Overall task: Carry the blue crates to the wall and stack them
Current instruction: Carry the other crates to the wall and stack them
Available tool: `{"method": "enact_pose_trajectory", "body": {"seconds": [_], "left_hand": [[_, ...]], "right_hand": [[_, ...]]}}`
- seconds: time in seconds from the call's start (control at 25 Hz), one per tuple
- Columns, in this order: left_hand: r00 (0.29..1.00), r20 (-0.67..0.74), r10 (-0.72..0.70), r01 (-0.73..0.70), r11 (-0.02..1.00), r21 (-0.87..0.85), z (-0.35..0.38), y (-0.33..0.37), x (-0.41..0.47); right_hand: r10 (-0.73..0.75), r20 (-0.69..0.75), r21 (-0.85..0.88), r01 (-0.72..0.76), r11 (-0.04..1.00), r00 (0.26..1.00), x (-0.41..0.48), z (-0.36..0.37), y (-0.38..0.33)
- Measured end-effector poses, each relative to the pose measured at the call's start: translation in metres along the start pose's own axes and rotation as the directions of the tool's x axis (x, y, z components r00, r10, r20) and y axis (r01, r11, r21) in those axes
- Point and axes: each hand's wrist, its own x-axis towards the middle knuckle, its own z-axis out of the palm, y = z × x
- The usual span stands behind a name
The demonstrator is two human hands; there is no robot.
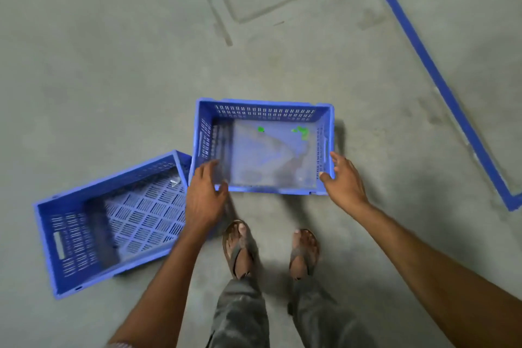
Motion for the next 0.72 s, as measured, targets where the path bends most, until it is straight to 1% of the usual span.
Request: {"method": "enact_pose_trajectory", "body": {"seconds": [0.08,0.16,0.28,0.32,0.4,0.44,0.52,0.6,0.64,0.68,0.72], "left_hand": [[1.000,-0.015,0.000,0.000,1.000,0.008,0.029,-0.035,0.054],[0.999,-0.037,-0.031,0.033,0.998,0.044,0.055,-0.065,0.097],[0.991,-0.076,-0.107,0.111,0.993,0.050,0.089,-0.108,0.146],[0.989,-0.080,-0.127,0.129,0.991,0.024,0.096,-0.119,0.157],[0.984,-0.107,-0.140,0.137,0.990,-0.029,0.108,-0.132,0.176],[0.978,-0.133,-0.162,0.154,0.986,-0.070,0.111,-0.134,0.181],[0.950,-0.159,-0.267,0.236,0.953,-0.188,0.110,-0.133,0.190],[0.924,-0.157,-0.349,0.311,0.924,-0.221,0.109,-0.138,0.201],[0.921,-0.141,-0.362,0.324,0.916,-0.237,0.109,-0.143,0.207],[0.925,-0.118,-0.361,0.316,0.903,-0.290,0.108,-0.151,0.213],[0.926,-0.078,-0.368,0.313,0.869,-0.384,0.106,-0.157,0.219]], "right_hand": [[0.107,-0.071,0.026,-0.106,0.994,0.992,0.058,0.034,0.020],[0.192,-0.163,0.036,-0.189,0.981,0.968,0.104,0.058,0.038],[0.246,-0.199,0.034,-0.244,0.969,0.949,0.151,0.091,0.059],[0.246,-0.225,0.036,-0.244,0.969,0.943,0.160,0.099,0.061],[0.251,-0.323,0.043,-0.251,0.967,0.913,0.173,0.110,0.071],[0.264,-0.372,0.084,-0.251,0.964,0.890,0.179,0.112,0.074],[0.310,-0.418,0.180,-0.257,0.950,0.854,0.191,0.114,0.082],[0.362,-0.369,0.253,-0.282,0.926,0.856,0.205,0.112,0.087],[0.398,-0.304,0.353,-0.285,0.891,0.866,0.210,0.111,0.087],[0.428,-0.216,0.468,-0.292,0.834,0.877,0.214,0.110,0.088],[0.447,-0.121,0.545,-0.317,0.776,0.886,0.217,0.107,0.087]]}}
